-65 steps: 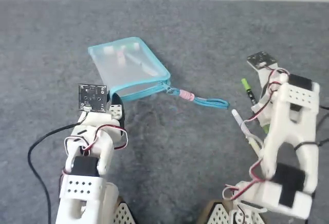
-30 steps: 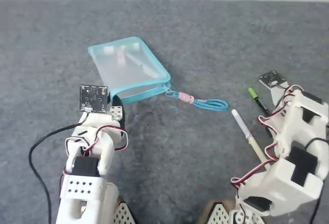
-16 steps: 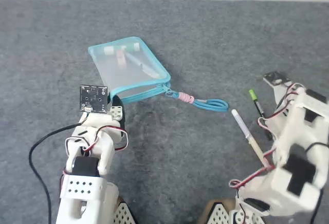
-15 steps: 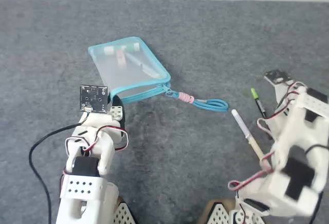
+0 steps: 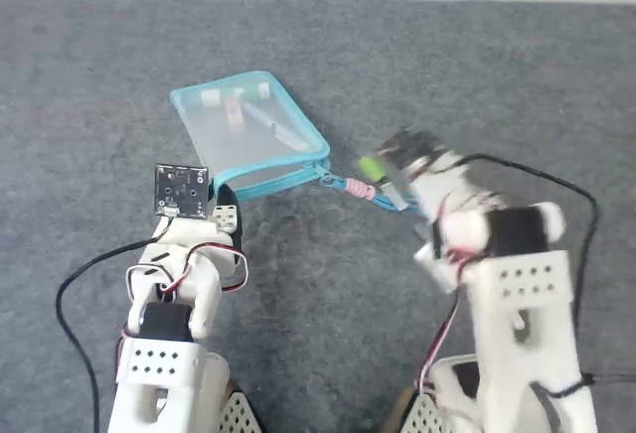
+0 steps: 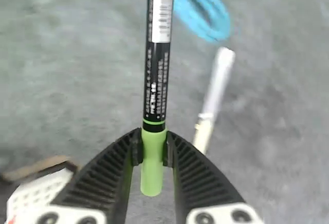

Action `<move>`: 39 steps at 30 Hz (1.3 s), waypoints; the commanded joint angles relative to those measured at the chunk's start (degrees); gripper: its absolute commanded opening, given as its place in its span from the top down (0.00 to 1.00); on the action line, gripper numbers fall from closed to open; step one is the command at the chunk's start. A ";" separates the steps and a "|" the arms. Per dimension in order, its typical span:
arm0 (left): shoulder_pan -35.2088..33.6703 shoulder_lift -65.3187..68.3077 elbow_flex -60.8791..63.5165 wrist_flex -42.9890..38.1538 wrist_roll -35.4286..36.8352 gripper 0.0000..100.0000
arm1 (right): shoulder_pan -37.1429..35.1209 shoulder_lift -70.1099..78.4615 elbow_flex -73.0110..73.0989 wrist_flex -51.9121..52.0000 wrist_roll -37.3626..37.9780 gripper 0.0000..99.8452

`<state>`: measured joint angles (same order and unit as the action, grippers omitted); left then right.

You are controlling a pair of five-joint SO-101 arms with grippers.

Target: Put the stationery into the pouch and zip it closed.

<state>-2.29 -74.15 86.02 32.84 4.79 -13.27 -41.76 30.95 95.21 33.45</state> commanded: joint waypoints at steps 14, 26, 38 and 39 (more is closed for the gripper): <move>0.53 -0.97 -1.01 -0.79 -0.53 0.99 | -15.08 12.35 -10.29 -1.19 -10.46 0.99; 0.79 -0.97 -1.19 -0.79 -0.53 0.99 | -20.70 31.52 -25.85 1.80 -12.92 0.99; 3.43 -0.97 -0.84 -0.26 -4.13 0.99 | -20.79 59.03 -57.41 4.44 -19.43 0.99; 5.10 -0.97 -0.40 0.09 -5.54 0.99 | -20.79 62.02 -61.19 5.58 -19.78 0.99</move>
<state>-1.76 -74.15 86.02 32.84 4.09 -33.67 15.30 -18.11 97.93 15.25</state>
